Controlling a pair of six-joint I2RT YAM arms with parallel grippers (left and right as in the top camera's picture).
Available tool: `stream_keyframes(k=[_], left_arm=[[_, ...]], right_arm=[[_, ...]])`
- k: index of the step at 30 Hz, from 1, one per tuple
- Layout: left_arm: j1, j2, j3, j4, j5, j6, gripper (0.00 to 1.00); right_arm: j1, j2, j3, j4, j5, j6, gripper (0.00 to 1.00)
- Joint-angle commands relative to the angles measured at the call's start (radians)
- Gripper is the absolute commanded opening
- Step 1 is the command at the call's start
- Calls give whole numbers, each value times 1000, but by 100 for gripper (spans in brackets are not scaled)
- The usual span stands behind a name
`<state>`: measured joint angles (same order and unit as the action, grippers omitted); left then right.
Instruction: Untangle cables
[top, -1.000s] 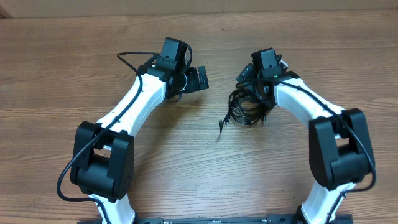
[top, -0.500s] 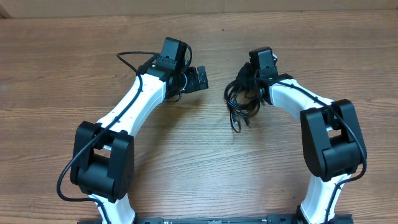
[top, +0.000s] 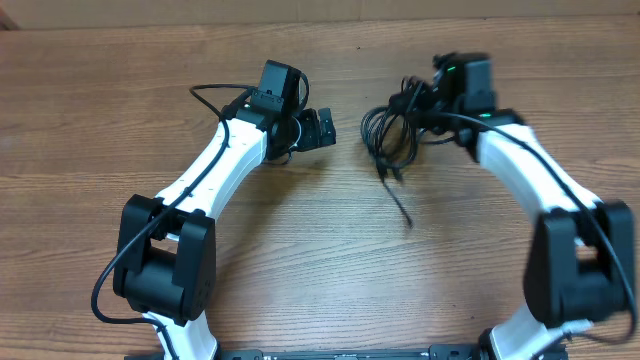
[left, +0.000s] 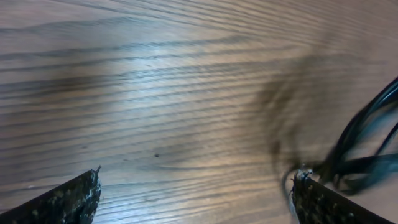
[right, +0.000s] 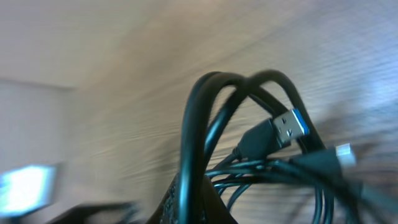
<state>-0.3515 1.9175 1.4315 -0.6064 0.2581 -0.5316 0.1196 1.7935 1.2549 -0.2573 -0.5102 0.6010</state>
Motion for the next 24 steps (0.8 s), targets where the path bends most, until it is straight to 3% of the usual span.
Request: stream_keyframes(k=[1, 6, 10, 16, 24], left_arm=[[5, -14, 4, 9, 146, 111, 98], [5, -14, 3, 64, 393, 214, 98], [5, -14, 4, 126, 526, 214, 98], [5, -14, 4, 174, 551, 233, 95], [-11, -14, 4, 200, 508, 248, 91]], right_arm=[[-48, -96, 31, -15, -293, -30, 4], [-70, -116, 30, -97, -359, -43, 4], [-69, -116, 30, -177, -343, -160, 4], [-69, -116, 30, -261, -243, -162, 4], [-68, -116, 30, -265, -367, -197, 4]])
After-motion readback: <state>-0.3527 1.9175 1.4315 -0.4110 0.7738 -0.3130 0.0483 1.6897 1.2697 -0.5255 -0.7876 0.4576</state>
